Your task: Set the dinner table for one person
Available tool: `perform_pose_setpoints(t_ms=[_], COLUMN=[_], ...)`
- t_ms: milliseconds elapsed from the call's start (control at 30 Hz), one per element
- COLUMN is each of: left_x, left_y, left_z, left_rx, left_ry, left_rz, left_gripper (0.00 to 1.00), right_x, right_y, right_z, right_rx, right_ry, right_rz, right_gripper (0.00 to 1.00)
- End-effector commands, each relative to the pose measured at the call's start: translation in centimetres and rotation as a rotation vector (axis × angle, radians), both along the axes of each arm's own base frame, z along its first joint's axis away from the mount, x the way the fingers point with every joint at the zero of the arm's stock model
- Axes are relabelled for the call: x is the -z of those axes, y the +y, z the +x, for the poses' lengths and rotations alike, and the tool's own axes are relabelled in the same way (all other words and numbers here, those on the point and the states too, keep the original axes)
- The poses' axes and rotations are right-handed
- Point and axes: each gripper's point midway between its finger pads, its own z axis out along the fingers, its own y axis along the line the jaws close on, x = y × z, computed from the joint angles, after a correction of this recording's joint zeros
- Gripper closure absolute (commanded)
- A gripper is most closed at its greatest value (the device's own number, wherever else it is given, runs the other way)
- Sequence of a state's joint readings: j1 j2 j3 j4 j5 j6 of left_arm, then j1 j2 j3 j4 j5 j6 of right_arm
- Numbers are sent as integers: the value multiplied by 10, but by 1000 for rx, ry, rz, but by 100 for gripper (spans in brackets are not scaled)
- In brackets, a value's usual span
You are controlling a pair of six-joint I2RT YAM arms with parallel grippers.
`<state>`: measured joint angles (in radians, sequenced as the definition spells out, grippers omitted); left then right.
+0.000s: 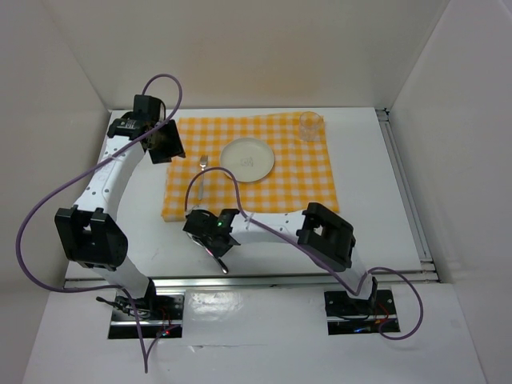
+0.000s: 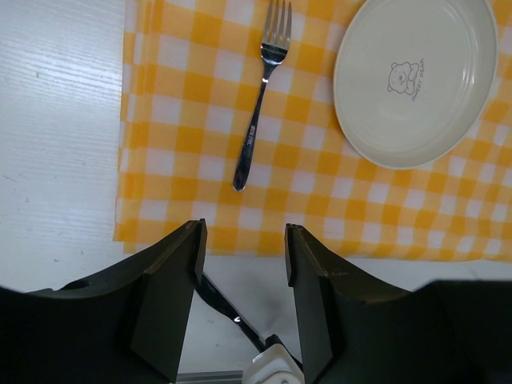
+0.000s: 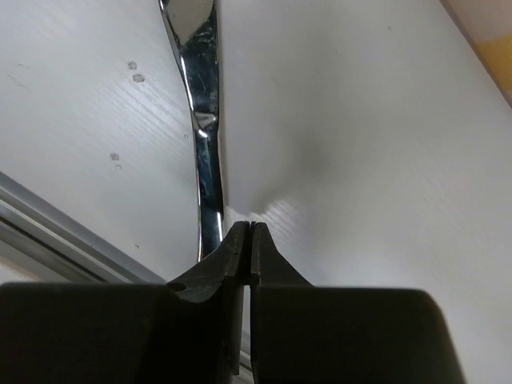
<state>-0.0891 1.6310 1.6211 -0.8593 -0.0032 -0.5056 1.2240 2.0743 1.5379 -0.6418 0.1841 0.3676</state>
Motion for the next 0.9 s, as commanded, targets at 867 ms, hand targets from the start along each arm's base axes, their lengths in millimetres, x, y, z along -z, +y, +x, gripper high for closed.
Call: perform_pose_setpoints(t_ms=[867], left_x=[-42], left_y=[6], left_z=[2], left_rx=[-36], left_ry=[-114], left_rz=[-2], left_gripper=[40], right_x=[8], right_y=[34], right_z=[-6], right_rx=[-80], right_ry=[10], right_rz=[-32], right_gripper=[54])
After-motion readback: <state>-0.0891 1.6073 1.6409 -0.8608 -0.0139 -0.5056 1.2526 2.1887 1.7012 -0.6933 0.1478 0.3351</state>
